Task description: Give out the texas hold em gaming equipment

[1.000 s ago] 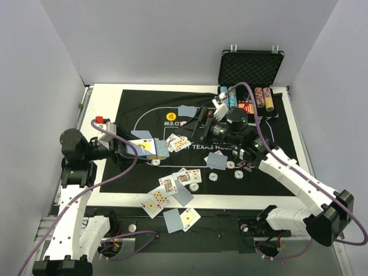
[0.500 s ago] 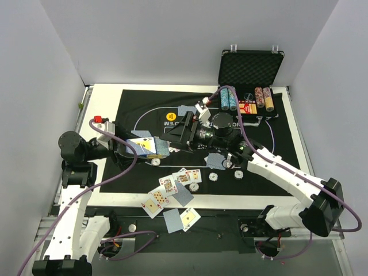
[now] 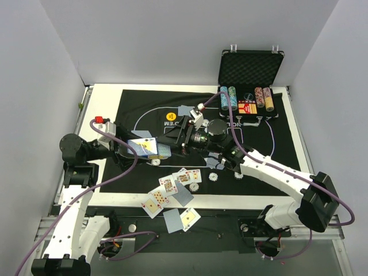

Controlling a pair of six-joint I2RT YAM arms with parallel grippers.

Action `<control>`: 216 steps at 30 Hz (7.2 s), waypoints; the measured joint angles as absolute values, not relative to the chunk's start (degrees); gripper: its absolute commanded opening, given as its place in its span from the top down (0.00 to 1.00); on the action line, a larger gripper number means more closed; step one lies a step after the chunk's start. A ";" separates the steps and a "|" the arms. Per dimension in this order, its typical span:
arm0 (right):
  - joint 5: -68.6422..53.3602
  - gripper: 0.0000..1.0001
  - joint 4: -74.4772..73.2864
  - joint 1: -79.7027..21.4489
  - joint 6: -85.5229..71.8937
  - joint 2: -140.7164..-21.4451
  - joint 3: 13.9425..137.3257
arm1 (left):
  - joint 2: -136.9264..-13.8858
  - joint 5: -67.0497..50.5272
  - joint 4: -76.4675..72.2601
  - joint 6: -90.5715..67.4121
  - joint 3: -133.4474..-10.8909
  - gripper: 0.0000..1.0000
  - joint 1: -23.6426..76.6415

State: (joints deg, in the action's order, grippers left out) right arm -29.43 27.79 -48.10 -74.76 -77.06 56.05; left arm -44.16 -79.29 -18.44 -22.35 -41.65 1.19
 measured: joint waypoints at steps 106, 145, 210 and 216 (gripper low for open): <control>-34.92 0.61 21.61 -52.27 -72.07 -78.41 58.30 | -55.29 -72.25 68.75 58.59 -63.61 1.00 5.56; -34.28 0.65 9.17 -48.77 -60.05 -76.27 59.11 | -51.33 -69.19 52.45 37.01 -57.87 1.00 5.72; -30.63 0.74 3.62 -46.04 -58.39 -68.49 56.21 | -48.10 -70.19 38.11 25.21 -52.21 1.00 5.69; -30.63 0.73 4.84 -46.04 -59.13 -68.42 56.21 | -47.57 -70.78 35.44 22.79 -51.03 1.00 5.67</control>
State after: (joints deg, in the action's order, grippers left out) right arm -30.63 4.84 -46.04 -59.13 -68.42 56.21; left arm -47.57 -70.78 35.44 22.79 -51.03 5.67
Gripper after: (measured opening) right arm 0.275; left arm 0.738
